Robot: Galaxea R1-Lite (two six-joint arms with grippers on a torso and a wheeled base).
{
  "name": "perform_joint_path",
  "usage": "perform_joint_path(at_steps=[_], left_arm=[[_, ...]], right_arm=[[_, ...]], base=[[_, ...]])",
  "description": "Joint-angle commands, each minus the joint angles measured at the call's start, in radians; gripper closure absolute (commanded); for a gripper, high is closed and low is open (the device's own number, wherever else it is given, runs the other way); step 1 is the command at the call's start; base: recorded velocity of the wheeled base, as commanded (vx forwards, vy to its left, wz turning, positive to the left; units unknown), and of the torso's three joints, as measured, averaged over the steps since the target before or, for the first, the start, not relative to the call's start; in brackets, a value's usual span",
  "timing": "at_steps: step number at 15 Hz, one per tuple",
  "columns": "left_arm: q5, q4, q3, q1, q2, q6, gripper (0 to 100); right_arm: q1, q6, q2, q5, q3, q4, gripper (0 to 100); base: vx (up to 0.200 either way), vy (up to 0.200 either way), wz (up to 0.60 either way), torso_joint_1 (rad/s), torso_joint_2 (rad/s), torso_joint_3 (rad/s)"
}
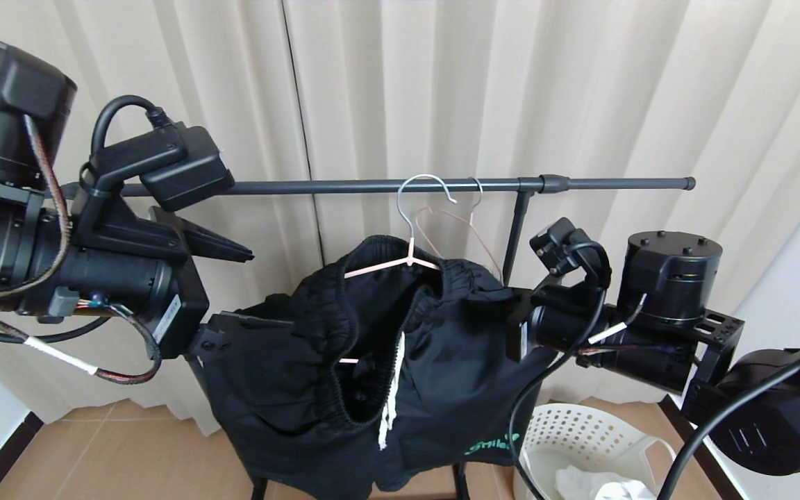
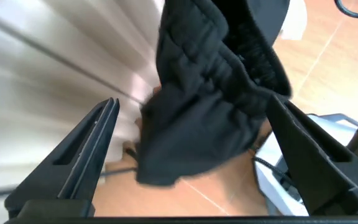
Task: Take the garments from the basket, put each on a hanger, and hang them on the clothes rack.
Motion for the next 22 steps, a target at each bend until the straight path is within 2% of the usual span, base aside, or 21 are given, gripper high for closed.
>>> perform_joint_path(at_steps=[1, 3, 4, 6, 11, 15, 19, 20, 22], left_arm=[[-0.059, -0.010, 0.000, 0.027, 0.078, 0.041, 0], [-0.080, -0.010, 0.001, 0.025, 0.092, 0.069, 0], [-0.105, -0.010, 0.003, 0.022, 0.107, 0.110, 0], [-0.106, -0.013, 0.000, 0.022, 0.128, 0.123, 0], [-0.105, -0.101, 0.001, 0.018, 0.184, 0.119, 0], [-0.106, -0.113, 0.001, 0.007, 0.202, 0.118, 0], [-0.105, -0.135, 0.005, -0.012, 0.219, 0.110, 0], [-0.105, -0.135, 0.012, -0.013, 0.217, 0.106, 100], [-0.105, -0.135, 0.023, -0.015, 0.213, 0.106, 100]], right_arm=[[0.001, 0.000, -0.011, 0.009, 0.005, 0.000, 100], [0.001, 0.000, -0.013, 0.009, 0.005, 0.000, 100], [0.002, 0.000, -0.011, 0.009, 0.007, 0.000, 100], [0.002, 0.000, -0.015, 0.011, 0.007, 0.000, 100], [0.005, 0.000, -0.033, 0.031, 0.027, -0.002, 100], [0.007, -0.003, -0.042, 0.054, 0.050, -0.068, 100], [0.008, -0.002, -0.044, 0.062, 0.054, -0.069, 100], [0.008, -0.002, -0.044, 0.062, 0.054, -0.069, 100], [0.008, -0.002, -0.044, 0.062, 0.054, -0.069, 100]], base=[[0.000, 0.000, 0.00, 0.000, 0.00, 0.000], [0.000, 0.000, 0.00, 0.000, 0.00, 0.000], [0.000, 0.000, 0.00, 0.000, 0.00, 0.000], [0.000, 0.000, 0.00, 0.000, 0.00, 0.000], [0.000, 0.000, 0.00, 0.000, 0.00, 0.000], [0.000, 0.000, 0.00, 0.000, 0.00, 0.000], [0.000, 0.000, 0.00, 0.000, 0.00, 0.000], [0.000, 0.000, 0.00, 0.000, 0.00, 0.000], [0.000, 0.000, 0.00, 0.000, 0.00, 0.000]])
